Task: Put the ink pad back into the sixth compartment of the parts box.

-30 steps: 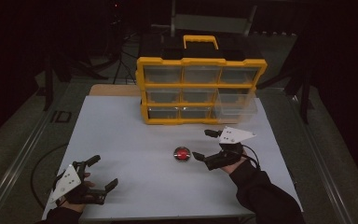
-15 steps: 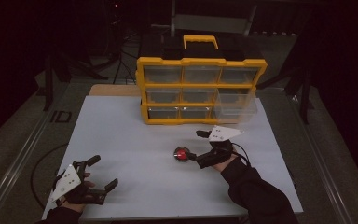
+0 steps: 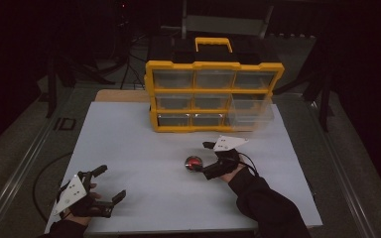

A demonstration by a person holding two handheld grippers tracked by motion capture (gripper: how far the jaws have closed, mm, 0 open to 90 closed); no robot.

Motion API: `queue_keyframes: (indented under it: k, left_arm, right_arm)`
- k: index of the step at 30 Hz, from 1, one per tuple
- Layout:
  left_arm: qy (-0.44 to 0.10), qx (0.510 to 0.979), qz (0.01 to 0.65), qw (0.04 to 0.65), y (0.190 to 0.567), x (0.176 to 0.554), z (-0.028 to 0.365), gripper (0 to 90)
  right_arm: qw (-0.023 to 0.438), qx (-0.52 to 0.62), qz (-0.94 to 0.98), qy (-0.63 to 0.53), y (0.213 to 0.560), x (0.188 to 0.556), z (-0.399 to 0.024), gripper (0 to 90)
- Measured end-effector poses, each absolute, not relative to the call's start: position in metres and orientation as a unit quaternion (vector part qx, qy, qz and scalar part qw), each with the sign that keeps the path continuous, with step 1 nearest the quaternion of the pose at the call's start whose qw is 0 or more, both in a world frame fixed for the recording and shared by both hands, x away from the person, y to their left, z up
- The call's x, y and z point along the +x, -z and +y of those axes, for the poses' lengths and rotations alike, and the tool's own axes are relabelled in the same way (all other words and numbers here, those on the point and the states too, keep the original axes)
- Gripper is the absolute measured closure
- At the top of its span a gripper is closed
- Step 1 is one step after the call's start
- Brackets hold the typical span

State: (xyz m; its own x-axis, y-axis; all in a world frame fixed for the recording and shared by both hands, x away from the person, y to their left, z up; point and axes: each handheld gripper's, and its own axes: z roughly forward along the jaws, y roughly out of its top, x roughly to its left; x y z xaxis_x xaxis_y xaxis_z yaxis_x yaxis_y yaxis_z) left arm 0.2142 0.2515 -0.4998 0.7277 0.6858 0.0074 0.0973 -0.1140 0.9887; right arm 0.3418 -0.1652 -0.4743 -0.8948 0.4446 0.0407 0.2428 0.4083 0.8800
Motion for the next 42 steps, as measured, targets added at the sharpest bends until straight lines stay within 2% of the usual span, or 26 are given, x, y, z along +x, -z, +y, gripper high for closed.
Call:
queue_keyframes:
  k: [32, 42]
  left_arm:
    - [-0.241, 0.706, 0.278, 0.605, 0.500, 0.215, 0.252, 0.0]
    - [-0.241, 0.707, 0.278, 0.605, 0.500, 0.215, 0.252, 0.0]
  right_arm:
    - [0.069, 0.209, 0.870, -0.441, 0.519, 0.367, -0.154, 9.4]
    - [0.067, 0.199, 0.884, -0.417, 0.528, 0.371, -0.148, 12.8]
